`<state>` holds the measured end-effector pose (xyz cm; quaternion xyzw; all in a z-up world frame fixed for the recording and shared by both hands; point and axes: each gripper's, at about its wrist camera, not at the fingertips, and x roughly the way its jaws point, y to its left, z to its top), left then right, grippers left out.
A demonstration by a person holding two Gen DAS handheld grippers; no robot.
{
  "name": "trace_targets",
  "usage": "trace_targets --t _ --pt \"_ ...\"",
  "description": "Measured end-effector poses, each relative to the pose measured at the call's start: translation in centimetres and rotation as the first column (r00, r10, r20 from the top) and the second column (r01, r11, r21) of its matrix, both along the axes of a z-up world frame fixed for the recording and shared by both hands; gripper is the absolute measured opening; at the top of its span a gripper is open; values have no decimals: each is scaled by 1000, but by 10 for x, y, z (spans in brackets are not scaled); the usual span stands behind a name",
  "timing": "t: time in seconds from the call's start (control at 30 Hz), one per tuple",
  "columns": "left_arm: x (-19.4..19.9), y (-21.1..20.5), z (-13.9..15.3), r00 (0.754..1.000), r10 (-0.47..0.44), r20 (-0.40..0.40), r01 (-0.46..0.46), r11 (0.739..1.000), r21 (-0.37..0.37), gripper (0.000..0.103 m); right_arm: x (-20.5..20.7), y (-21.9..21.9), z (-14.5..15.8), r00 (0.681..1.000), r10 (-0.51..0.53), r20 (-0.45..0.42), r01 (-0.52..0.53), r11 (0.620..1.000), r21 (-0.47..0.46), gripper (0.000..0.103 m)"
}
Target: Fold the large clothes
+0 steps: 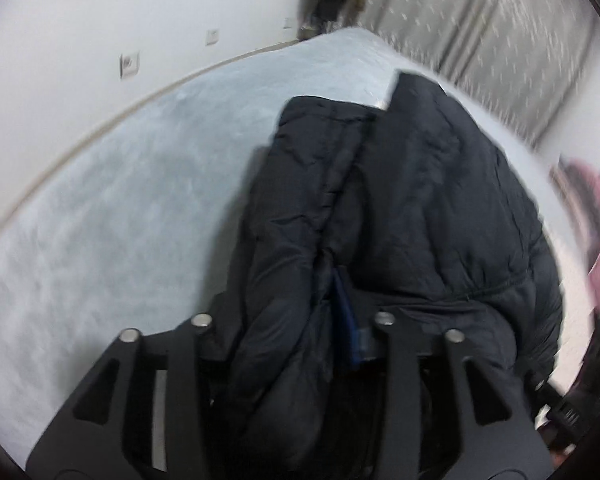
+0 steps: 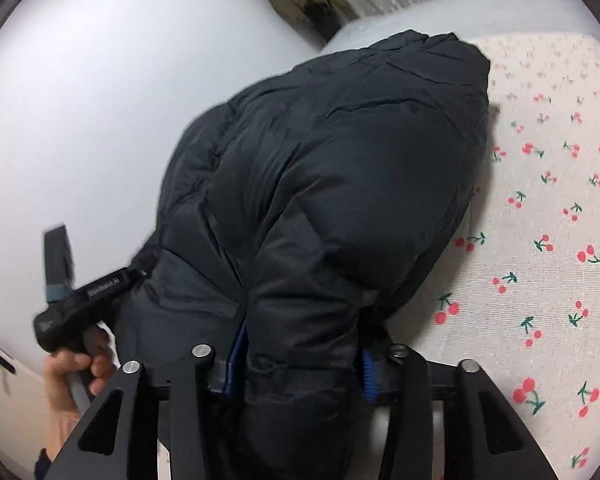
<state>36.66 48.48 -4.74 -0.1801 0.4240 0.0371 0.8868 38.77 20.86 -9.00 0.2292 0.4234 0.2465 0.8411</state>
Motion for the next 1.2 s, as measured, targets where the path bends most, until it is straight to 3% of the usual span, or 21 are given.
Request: trace_targets --t 0.1,0.2,0.33,0.43,0.5,0.57,0.67,0.77,0.97,1.2 --pt "-6 8 13 999 39 7 -39 999 -8 51 -5 -1 5 999 18 -33 -18 1000 -11 55" --pt "-29 9 43 994 80 69 -81 997 11 52 -14 -20 12 996 9 -89 -6 1000 29 57" --pt "-82 7 78 979 162 124 -164 986 10 56 -50 -53 38 999 7 -37 -7 1000 13 64" --pt "-145 -30 103 973 139 186 -160 982 103 76 -99 -72 58 998 52 31 -50 998 -49 70" --pt "-195 -67 114 964 65 258 -107 983 150 86 -120 -94 77 993 93 71 -87 993 -80 79" --pt "-245 -97 118 949 38 314 -99 979 181 91 -147 -92 103 986 130 102 -117 984 -132 83" --pt "-286 -134 120 945 33 325 -106 972 210 94 -180 -86 123 966 211 150 -180 964 -193 83" --pt "-318 -163 119 946 33 322 -117 963 244 96 -221 -98 142 954 218 204 -171 960 -223 84" --pt "-352 -204 125 945 78 317 -179 935 306 96 -277 -120 158 926 265 269 -194 945 -262 87" --pt "-369 -236 115 943 95 317 -228 881 414 96 -309 -144 140 907 244 344 -138 942 -306 91"
